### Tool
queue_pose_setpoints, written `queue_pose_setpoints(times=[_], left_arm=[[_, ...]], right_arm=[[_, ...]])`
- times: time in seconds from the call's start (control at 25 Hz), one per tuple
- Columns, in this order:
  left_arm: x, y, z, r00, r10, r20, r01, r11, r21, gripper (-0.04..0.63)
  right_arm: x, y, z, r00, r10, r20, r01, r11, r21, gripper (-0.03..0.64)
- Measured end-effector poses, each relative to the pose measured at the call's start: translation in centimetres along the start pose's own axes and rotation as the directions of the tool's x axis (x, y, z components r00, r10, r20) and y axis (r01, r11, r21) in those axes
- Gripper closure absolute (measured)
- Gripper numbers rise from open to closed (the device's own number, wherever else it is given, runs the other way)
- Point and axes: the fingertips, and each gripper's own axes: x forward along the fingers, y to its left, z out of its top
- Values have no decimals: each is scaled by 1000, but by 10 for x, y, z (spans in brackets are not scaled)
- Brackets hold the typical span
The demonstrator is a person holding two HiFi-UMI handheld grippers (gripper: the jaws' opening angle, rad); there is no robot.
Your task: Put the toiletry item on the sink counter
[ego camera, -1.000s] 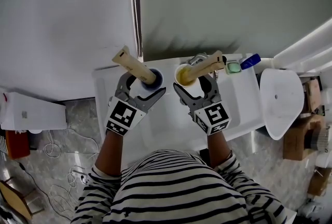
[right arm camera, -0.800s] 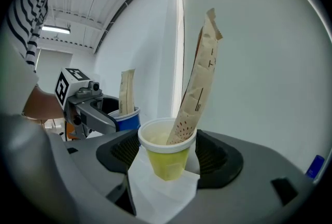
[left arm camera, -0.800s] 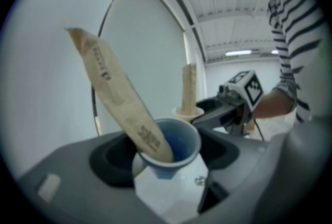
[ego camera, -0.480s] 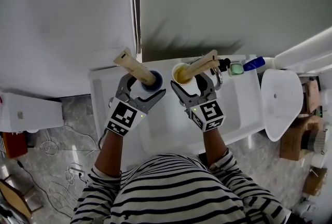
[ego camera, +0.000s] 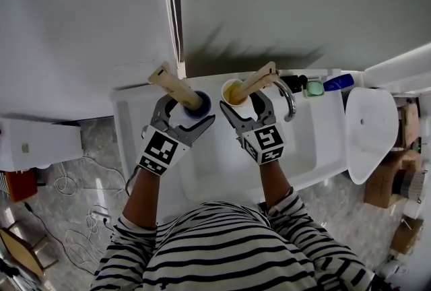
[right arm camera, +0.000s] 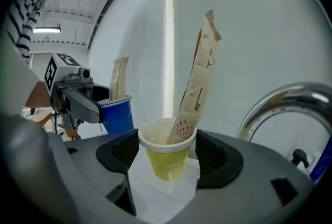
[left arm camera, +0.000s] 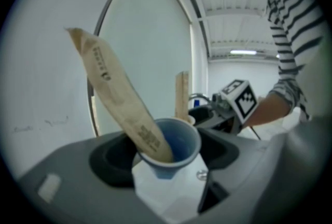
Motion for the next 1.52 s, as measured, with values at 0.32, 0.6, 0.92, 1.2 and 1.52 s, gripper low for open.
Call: queue_pose_setpoints(times=[0.32,0.6,0.92,1.2,1.52], left_arm=[[14,5,-16,1000,-9,-27,8,1000,-20,225],[18,10,-25,999,-7,-43,6,999,-31,225],[20,11,-32,998,-8,-55,5,999,-43,225],[24,13,-34,998,-1,-59,-1,999,-48,225],[20,12,-35,998,0,-56,-3,999,-53,225]], right_arm=[[25,-10,-32,1000,-21,-18,21,999,29,304],[43,-13,-57,998,-27,-50,28,999,37,304],[57,-17,-77,996,-32,-78,36,998,53,304],[64,-20,-92,995,-41,-92,46,998,50,304],[61,-14,-98,994,-41,-101,45,998,33,304]])
